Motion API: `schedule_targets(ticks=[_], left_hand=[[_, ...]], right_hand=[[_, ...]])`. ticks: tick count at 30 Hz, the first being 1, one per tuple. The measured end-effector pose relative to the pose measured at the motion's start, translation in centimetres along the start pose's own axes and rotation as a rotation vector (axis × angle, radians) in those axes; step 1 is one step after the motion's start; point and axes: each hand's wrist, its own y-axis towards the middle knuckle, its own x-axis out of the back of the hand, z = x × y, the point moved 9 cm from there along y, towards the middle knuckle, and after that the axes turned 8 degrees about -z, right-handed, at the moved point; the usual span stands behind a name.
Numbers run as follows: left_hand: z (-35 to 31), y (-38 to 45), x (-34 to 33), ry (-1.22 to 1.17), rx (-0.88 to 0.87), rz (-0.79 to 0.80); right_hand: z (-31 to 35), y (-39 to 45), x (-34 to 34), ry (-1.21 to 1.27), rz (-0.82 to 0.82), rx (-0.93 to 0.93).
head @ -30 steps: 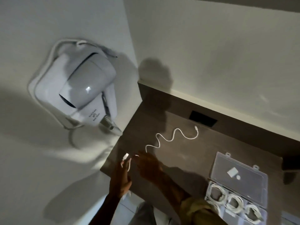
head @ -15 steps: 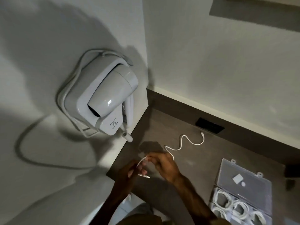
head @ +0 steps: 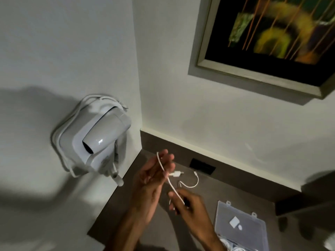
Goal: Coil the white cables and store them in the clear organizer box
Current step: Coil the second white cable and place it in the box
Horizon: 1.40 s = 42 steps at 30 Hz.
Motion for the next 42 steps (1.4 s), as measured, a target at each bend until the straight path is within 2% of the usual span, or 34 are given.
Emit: schedule_targets(ticks=[3,6,9,12,16,20,24,26,28,30,32,34,36,38,40,42], left_hand=[[-0.9,0.9,-1.0,0.222,-0.174,-0.070],[-0.6,0.4,-2.7,0.509,-0.350,-0.017],[0.6,-0.8,-4.1,0.711,-0.420,0.072],[0.2,-2.4,-5.3,0.857,-0.486,0.074],[-0.3,-2.9,-7.7,0.631,-0.225,0.262],[-0.8,-3.9,-9.5,0.360,0.078,0.438],[-2.1,-4.9,-11.1,-0.115,0.265,0.542],[-3.1,-4.7,-11.4,-0.292,0.299,0.553],[-4.0,-4.1,-11.0,-0.290,0.243,0.503],[-4.8,-2.3,-10.0,-0.157,0.133,0.333],[-4.8,-0.4,-8.3,0.177,0.053,0.091],[-4.4,0.1,-7.4,0.465,-0.007,0.006],[-3.2,-0.6,-7.9,0.534,-0.019,0.057],[-1.5,-1.8,-8.5,0.513,0.077,0.141],[-0.7,-3.3,-10.2,0.419,0.192,0.319],[-1.1,-4.5,-11.7,0.281,0.258,0.468]], right_hand=[[2.5,-1.6,2.7,-0.140,-0.123,0.084],[6.2,-2.0,5.9,-0.347,-0.225,0.217],[9.6,-1.7,8.1,-0.447,-0.206,0.351],[11.3,-0.6,10.1,-0.492,-0.162,0.418],[12.3,1.1,12.7,-0.553,-0.250,0.519],[11.5,2.9,13.8,-0.363,-0.298,0.516],[7.6,3.1,10.6,0.129,-0.199,0.204],[5.9,1.4,7.1,0.194,-0.116,0.082],[4.6,-0.8,4.7,0.142,-0.051,-0.011],[4.7,-2.4,4.5,-0.053,-0.056,0.041],[6.2,-3.2,5.7,-0.260,-0.106,0.119],[8.6,-3.2,8.2,-0.402,-0.240,0.210],[11.1,-2.5,11.1,-0.417,-0.364,0.329],[13.0,-1.0,13.5,-0.398,-0.437,0.445],[13.7,1.1,15.0,-0.371,-0.450,0.510],[12.5,3.4,15.4,-0.257,-0.397,0.479]])
